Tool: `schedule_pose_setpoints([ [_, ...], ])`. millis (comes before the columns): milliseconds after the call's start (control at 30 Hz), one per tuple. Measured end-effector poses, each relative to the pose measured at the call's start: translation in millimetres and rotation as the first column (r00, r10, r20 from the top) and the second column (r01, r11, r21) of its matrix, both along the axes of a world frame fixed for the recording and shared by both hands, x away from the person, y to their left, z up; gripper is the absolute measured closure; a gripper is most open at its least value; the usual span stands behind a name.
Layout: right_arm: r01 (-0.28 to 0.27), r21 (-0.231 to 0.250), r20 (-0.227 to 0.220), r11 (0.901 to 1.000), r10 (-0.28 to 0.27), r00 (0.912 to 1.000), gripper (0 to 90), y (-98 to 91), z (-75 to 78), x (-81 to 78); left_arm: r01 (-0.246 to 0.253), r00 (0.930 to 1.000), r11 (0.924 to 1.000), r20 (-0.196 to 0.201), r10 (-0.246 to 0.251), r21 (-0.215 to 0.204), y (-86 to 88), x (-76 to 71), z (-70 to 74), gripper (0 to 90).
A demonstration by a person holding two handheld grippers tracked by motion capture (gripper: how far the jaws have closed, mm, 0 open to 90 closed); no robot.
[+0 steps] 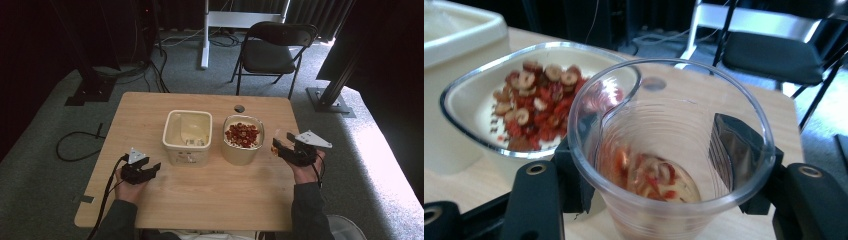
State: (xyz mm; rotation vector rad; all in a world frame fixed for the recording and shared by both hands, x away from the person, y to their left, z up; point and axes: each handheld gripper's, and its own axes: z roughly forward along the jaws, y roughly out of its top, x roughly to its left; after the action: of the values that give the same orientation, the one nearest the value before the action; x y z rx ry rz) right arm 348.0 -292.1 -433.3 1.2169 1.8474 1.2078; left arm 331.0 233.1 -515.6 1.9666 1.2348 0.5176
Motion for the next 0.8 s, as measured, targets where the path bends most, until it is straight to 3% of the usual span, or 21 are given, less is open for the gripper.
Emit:
schedule_pose_setpoints([
  [167,0.001,-0.011,-0.009,0.9999,-0.001,1.0000,38.4,0.6,-0.1,-0.6,0.007,1.0000,1.0000,-0.004,-0.007,0.007,-2.2,0.9,-1.2,44.4],
  [267,-0.003,0.015,-0.009,0.9999,0.003,1.0000,38.4,-1.4,-0.2,-2.2,0.014,0.9999,0.9999,-0.005,-0.013,0.008,-3.1,1.5,-1.2,44.4],
  [367,0.002,-0.015,-0.007,0.9999,-0.002,1.0000,38.2,1.2,0.6,-2.6,0.015,0.9999,0.9999,-0.007,-0.015,0.007,-3.4,1.8,-1.5,44.4],
  [433,-0.004,-0.001,-0.014,1.0000,0.004,0.9999,38.2,1.6,2.2,-1.6,0.020,0.9998,0.9998,-0.009,-0.020,0.006,-4.7,1.7,-2.6,44.5],
  [533,-0.006,-0.031,0.011,0.9995,0.006,0.9999,38.0,8.8,5.8,-1.3,0.018,0.9997,0.9998,-0.014,-0.018,-0.001,-4.3,3.3,-3.9,44.4],
  [633,-0.002,-0.005,0.002,1.0000,0.002,1.0000,38.0,6.5,7.5,2.4,0.021,0.9997,0.9998,-0.016,-0.021,0.001,-4.5,3.3,-4.8,44.4],
  [800,-0.002,-0.026,0.012,0.9997,0.002,0.9999,37.9,12.1,10.2,6.6,0.028,0.9994,0.9996,-0.021,-0.028,0.006,-6.0,4.1,-6.0,44.5],
])
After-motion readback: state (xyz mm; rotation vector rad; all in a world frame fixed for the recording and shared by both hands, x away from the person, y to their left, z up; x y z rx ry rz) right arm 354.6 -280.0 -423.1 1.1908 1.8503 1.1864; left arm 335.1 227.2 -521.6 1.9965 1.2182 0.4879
